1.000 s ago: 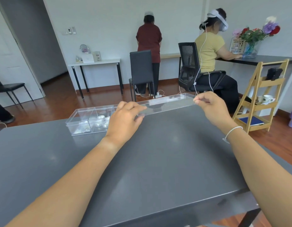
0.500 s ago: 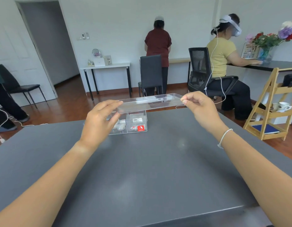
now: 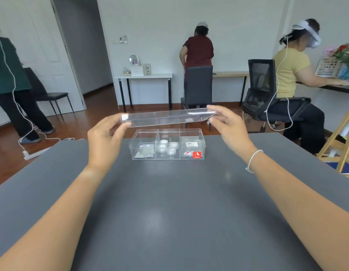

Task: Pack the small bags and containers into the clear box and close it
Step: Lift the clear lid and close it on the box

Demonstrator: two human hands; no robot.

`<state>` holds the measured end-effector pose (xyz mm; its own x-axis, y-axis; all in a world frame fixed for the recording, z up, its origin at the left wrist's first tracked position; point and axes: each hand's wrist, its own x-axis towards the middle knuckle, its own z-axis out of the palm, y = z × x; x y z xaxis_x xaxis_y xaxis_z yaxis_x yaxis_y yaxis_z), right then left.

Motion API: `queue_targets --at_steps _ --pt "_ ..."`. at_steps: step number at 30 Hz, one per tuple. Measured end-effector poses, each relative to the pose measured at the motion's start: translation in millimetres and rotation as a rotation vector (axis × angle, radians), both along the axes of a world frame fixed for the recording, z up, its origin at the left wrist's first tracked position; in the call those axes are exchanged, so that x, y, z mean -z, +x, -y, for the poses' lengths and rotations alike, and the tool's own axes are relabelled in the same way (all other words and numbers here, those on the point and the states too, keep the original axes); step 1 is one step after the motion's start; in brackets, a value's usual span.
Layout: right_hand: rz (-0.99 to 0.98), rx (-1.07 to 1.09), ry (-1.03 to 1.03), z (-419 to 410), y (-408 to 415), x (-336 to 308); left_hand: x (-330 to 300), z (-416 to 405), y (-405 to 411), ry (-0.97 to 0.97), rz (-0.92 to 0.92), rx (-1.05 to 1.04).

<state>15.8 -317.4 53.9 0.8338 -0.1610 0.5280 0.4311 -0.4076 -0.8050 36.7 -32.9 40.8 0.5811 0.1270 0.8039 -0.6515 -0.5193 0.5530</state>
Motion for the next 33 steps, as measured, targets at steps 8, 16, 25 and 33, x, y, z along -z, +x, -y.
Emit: queue_targets --at_steps 8,16,25,33 --pt "0.085 0.004 0.195 -17 8 5 -3 4 5 -0.258 -0.051 0.098" --pt "-0.015 -0.036 0.421 -16 7 4 4 9 6 -0.305 -0.172 0.115" --pt "-0.148 0.041 0.542 -17 6 9 13 9 10 0.046 -0.413 0.239" --pt "-0.158 0.07 0.547 -21 9 12 19 -1 19 0.122 -0.428 0.193"
